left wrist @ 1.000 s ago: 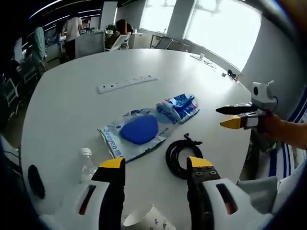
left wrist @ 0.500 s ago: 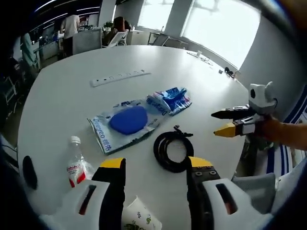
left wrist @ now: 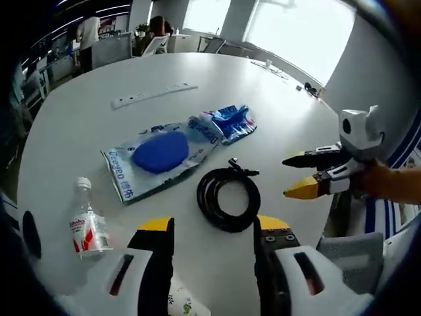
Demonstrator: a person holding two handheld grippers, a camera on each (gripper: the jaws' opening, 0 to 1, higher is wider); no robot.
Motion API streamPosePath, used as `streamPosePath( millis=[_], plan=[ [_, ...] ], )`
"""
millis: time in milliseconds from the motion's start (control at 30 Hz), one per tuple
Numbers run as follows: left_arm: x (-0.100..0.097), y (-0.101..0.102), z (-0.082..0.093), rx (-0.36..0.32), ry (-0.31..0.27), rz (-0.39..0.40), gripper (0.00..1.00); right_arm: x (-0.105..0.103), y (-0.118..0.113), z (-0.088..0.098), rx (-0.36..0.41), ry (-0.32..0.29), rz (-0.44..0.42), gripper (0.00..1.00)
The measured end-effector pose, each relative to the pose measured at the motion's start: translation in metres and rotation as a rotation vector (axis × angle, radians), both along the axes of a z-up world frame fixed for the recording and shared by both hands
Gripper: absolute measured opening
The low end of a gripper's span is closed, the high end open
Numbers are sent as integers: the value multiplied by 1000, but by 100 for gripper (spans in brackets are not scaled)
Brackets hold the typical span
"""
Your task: Arrange the tabletop items into an orderly group along one side of the table until the central work area is clear of visible clutter.
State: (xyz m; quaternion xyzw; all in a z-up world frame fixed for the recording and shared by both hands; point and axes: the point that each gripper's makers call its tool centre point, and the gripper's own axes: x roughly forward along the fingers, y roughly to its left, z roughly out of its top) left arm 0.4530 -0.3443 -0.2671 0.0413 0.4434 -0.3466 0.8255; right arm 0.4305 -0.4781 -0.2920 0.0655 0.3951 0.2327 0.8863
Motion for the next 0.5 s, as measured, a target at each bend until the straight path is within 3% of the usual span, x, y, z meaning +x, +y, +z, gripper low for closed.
streamPosePath(
  millis=[500],
  plan=[
    [6, -13, -31, 39, 35, -27, 44, 9, 19, -24, -3, 45, -13, 43]
  ],
)
